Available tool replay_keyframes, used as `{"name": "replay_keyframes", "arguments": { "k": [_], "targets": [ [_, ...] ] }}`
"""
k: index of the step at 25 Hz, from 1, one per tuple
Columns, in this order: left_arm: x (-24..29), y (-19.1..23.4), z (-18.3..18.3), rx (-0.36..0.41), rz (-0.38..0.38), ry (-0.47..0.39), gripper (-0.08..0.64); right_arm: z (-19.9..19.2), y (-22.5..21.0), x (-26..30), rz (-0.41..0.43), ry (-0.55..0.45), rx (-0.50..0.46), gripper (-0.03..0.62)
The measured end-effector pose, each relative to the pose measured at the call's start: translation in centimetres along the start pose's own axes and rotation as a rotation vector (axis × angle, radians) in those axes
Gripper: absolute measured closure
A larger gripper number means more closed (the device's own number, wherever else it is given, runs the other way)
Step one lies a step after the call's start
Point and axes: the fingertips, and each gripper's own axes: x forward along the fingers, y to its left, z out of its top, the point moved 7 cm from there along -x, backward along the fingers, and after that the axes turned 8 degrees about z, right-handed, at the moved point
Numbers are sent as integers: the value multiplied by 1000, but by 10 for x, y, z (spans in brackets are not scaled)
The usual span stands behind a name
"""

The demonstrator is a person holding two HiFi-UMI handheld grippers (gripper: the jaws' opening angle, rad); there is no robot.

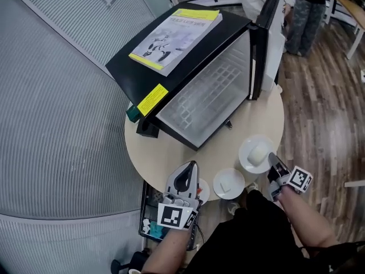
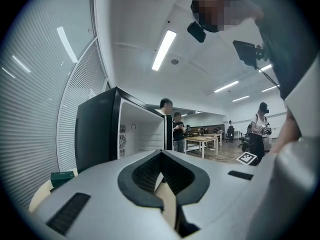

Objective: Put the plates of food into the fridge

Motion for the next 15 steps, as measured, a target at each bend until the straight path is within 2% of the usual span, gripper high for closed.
{"name": "replay_keyframes", "arguments": {
  "k": [6,10,15],
  "targets": [
    [-12,6,12,9,0,-47,558,8,22,9,18,-19,-53,574],
    [-6,8,26,11,13,-81,558,24,34,15,-48,-19,-100,574],
    [6,3,45,28,10,-113,558,47,56,34,3,-38,-96,574]
  ]
}}
